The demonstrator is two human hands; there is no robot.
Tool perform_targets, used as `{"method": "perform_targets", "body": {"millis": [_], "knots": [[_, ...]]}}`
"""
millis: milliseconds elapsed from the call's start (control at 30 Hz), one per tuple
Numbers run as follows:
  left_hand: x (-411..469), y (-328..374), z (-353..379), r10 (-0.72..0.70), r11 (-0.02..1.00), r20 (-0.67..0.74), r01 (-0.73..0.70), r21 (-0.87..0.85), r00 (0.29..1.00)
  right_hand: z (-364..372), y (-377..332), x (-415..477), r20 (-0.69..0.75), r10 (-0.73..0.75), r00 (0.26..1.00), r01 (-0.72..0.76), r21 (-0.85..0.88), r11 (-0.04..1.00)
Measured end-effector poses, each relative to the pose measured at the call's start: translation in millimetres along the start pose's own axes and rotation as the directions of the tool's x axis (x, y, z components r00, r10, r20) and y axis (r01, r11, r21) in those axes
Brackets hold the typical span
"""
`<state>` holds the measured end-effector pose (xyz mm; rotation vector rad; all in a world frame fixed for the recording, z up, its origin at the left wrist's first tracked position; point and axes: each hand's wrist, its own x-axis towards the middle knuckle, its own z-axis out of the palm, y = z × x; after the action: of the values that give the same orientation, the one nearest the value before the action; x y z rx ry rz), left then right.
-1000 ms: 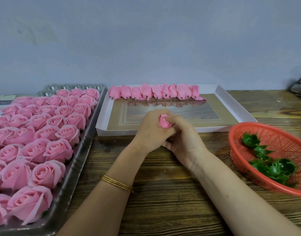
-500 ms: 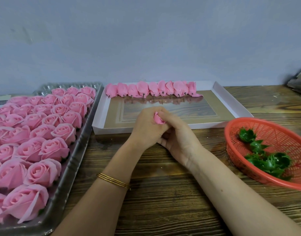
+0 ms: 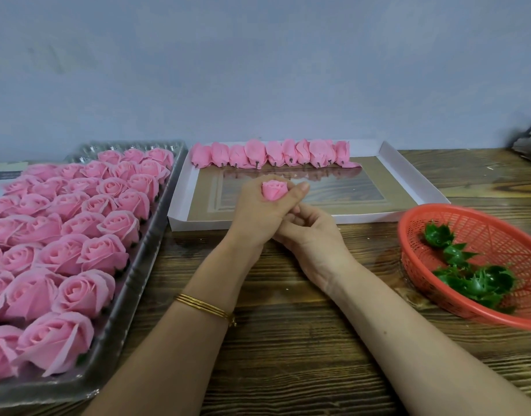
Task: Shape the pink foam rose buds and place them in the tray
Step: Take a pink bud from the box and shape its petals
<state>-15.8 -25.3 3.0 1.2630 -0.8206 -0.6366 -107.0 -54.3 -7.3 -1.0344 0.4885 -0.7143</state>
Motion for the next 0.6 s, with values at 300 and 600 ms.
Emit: {"method": "perform_targets", "body": {"millis": [300, 600], "knots": [[2, 5, -6, -0.062, 0.998, 0.064, 0.063, -0.011, 0.996, 1, -2, 0, 0.02, 0.047, 0.999, -0.048, 0.057, 0.997], [1, 11, -6, -0.099, 0.989, 0.117, 0.111, -0.098, 0.988, -1, -5, 0, 0.075, 0.133, 0.988, -0.143, 0.133, 0.981]]}}
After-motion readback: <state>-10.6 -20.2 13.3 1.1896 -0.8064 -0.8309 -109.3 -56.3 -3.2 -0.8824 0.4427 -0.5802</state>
